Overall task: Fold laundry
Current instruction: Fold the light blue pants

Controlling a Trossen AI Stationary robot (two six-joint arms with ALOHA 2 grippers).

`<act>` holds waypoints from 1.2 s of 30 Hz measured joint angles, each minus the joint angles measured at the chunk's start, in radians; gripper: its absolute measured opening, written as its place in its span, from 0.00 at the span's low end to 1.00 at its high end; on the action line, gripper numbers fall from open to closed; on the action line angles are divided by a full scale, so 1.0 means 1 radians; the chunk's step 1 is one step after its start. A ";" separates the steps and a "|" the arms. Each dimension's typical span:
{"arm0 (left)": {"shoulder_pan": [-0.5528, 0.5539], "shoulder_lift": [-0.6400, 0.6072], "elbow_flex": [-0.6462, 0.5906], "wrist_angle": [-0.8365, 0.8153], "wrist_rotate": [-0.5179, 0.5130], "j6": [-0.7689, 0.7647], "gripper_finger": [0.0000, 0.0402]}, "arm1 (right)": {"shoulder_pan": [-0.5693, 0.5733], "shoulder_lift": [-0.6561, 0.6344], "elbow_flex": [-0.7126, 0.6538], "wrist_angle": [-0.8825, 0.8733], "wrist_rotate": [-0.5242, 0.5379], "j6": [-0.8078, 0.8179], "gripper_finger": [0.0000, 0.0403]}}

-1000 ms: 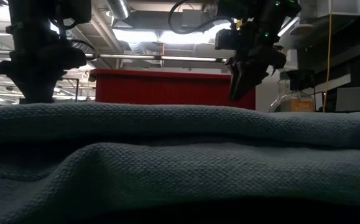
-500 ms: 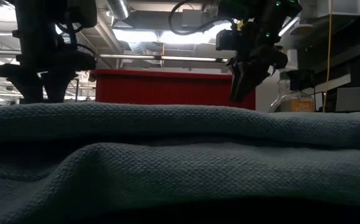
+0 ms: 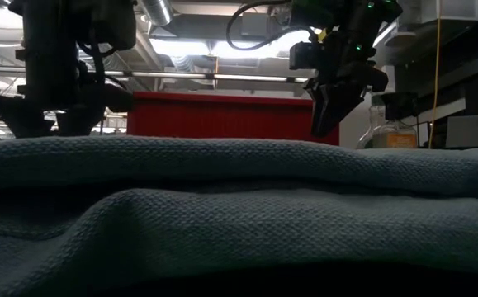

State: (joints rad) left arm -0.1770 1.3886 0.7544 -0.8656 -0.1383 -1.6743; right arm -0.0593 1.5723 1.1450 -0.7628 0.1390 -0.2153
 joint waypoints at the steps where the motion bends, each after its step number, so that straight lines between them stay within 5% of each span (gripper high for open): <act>1: -0.006 0.009 0.000 0.013 0.000 -0.001 0.45 | 0.000 0.000 0.000 0.000 0.000 0.000 0.32; 20: -0.043 0.162 0.004 0.080 -0.020 -0.070 0.43 | 0.000 0.000 0.000 0.001 0.000 0.000 0.32; 32: -0.047 0.156 0.001 0.076 -0.083 -0.069 0.05 | 0.000 0.000 0.000 0.001 0.000 0.000 0.32; 36: -0.045 0.128 -0.001 -0.026 -0.093 -0.069 0.03 | 0.000 0.000 0.000 0.001 0.000 0.000 0.32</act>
State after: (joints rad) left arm -0.2217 1.5170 0.7536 -0.8916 -0.2312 -1.7432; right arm -0.0593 1.5723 1.1450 -0.7616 0.1389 -0.2152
